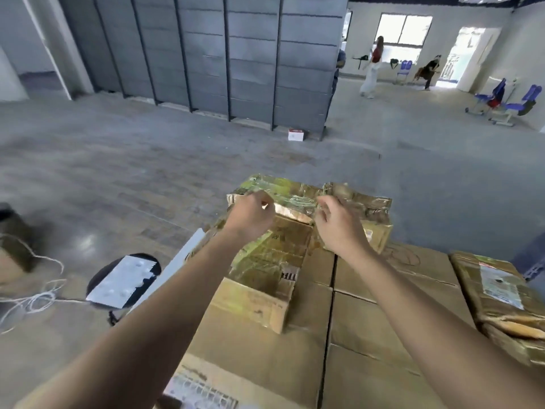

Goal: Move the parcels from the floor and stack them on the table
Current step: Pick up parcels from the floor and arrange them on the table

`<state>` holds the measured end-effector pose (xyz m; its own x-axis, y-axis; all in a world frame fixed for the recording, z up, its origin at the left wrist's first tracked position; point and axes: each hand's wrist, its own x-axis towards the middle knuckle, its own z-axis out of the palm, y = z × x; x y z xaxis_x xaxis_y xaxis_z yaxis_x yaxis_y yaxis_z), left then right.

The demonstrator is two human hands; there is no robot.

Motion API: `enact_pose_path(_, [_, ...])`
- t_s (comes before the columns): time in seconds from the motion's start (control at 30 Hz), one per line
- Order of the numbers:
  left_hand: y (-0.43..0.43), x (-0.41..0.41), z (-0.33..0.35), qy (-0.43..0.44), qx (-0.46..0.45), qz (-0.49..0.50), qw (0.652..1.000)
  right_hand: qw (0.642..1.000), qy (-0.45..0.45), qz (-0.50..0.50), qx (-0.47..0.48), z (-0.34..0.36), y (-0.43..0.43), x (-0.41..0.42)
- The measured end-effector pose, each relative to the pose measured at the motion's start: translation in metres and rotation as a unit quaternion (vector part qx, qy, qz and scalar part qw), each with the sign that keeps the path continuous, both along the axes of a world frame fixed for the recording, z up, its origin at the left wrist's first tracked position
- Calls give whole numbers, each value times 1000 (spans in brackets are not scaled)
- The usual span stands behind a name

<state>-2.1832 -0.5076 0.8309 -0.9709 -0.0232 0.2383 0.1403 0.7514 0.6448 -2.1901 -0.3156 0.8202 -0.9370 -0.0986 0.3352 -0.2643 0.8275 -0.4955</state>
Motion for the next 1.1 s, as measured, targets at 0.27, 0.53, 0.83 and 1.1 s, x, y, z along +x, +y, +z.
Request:
enact_pose_path(0.27, [-48,142,-17,1,-14,161,987,977,-27,177,-116,-12,-83,84])
enact_pose_path(0.53, [-138,278,-30,27,21,322,946,931,-58,342,-116,-27,-191,187])
enact_pose_path(0.83, [-255,418,-93,-17,87,443,892,869,-175,458,-61,-104,-329,294])
enact_pose_path(1.1, [-386,525,-177,-80,185,517,832,849,-285,446,0,-195,-479,374])
